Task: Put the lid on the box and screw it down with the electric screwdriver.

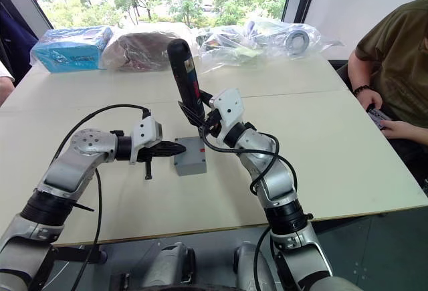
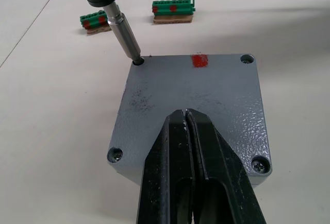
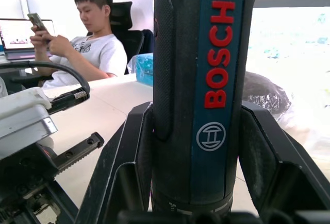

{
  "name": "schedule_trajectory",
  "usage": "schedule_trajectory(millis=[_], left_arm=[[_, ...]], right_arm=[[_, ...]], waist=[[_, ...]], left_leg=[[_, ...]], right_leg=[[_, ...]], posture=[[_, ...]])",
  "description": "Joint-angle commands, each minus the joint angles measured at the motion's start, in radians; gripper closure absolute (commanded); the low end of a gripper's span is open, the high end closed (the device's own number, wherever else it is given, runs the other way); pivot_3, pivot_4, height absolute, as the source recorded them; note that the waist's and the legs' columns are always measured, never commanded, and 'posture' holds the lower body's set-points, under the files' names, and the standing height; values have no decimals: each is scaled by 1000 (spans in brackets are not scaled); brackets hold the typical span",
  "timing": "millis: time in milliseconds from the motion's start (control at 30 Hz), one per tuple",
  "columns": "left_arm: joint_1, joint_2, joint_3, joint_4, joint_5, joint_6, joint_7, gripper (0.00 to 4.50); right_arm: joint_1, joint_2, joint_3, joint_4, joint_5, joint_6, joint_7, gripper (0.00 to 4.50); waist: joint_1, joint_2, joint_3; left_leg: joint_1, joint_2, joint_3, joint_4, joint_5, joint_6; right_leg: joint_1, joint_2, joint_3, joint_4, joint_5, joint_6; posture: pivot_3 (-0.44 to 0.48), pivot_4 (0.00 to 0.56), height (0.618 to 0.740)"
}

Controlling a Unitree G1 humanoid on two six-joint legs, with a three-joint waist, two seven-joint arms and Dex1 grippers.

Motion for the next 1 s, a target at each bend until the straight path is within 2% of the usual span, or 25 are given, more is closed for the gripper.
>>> schedule_trajectory(millis=[33,167,367,633,800,867,1000], left_arm=[[20,2,-22,16,24,3,-1,4500],[20,1,-22,18,24,2,-2,4500],[21,1,-21,17,23,1,-6,4500],[13,-2,-15,0,11,19,-6,4500],[18,10,6,-51,-12,52,-6,4500],[15,10,15,-76,-26,66,-4,4500],[-7,3,54,-146,-79,110,8,4500]], right_arm=[[71,-28,25,81,-34,77,-2,2675],[77,-30,25,77,-34,76,-1,2675],[71,-36,22,74,-38,66,0,2675],[-3,-26,-35,-24,24,91,1,2675],[-133,-21,-135,-159,134,218,-43,2675],[-194,-34,-184,-197,190,291,-61,2675],[-356,-98,-357,-208,359,524,-136,2675]], waist=[[0,-1,-1],[0,-2,-7],[-1,-2,-10],[-1,-1,-9],[-1,3,-6],[0,4,-5],[-2,6,1]], left_leg=[[2,0,0,-1,0,0],[11,0,1,-11,0,0],[11,0,1,-14,0,0],[10,0,1,-15,0,0],[3,-1,1,-15,0,-1],[-7,-2,1,-14,0,-1],[-19,-4,1,-13,2,-3]], right_leg=[[2,0,0,-1,-1,-2],[8,-2,0,-9,-2,-3],[9,-2,0,-12,-2,-3],[7,-8,0,-12,-2,-3],[1,-10,-1,-12,-2,-4],[-9,-11,-1,-11,-1,-4],[-20,-12,-2,-10,0,-1]], posture=[[0,150,740],[0,150,740],[0,150,740],[0,150,740],[0,150,740],[0,150,740],[0,150,740]])
